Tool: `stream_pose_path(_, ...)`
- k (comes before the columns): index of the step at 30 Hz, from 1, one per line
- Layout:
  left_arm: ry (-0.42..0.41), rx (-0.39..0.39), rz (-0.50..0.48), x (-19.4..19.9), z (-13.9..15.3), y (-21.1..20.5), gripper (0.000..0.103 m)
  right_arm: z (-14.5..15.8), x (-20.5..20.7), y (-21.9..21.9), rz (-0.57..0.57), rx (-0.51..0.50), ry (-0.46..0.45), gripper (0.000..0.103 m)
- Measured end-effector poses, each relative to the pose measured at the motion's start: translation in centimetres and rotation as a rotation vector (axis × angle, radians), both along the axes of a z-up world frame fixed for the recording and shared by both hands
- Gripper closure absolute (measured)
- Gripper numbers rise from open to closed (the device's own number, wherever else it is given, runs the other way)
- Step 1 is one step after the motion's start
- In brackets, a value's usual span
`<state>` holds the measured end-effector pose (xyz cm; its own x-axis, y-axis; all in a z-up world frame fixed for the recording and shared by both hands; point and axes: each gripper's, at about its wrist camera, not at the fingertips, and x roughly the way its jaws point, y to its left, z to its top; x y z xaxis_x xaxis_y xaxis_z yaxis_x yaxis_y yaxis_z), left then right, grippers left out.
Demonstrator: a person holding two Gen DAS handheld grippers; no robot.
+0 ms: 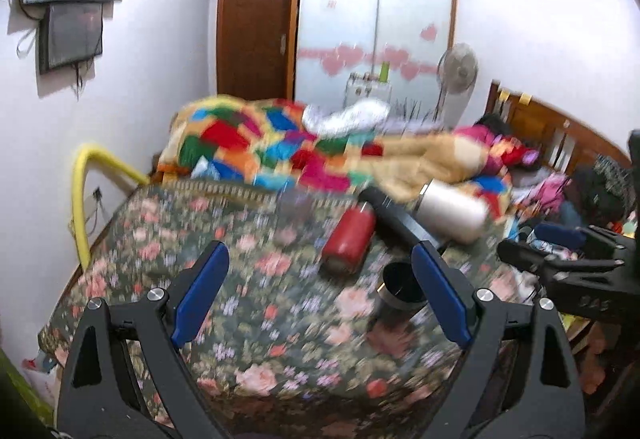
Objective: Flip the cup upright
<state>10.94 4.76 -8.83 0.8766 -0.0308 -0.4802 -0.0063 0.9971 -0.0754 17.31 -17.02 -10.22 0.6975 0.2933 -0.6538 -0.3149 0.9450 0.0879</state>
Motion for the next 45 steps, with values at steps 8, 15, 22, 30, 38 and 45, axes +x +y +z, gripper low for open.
stream_pose_path(8,-0.251,-0.012,-0.029,-6.2,7.8,-2.3,0.001,9.9,-7.9,-1.8,-0.081,0.093,-0.397,0.024)
stream_pose_path(15,-0.359,0.011,-0.037,-10.1,10.6,-3.8,0.000,12.2,-12.0,-2.7,-0.118,0.186,-0.570,0.003)
stream_pose_path(22,-0.359,0.031,-0.023,-11.1,10.2,-4.5,0.000,11.7,-12.6,-2.8,-0.127,0.159,-0.573,0.000)
stream_pose_path(30,-0.350,0.024,-0.015,-11.5,10.0,-4.4,0.000,11.5,-13.8,-3.2,-0.118,0.151,-0.554,0.000)
stream_pose_path(38,-0.341,0.023,-0.007,-11.5,9.9,-4.1,0.000,11.3,-14.2,-2.9,-0.109,0.136,-0.546,0.000)
stream_pose_path(45,-0.335,0.023,-0.005,-11.5,9.6,-4.0,0.000,11.2,-14.2,-2.7,-0.102,0.127,-0.539,0.000)
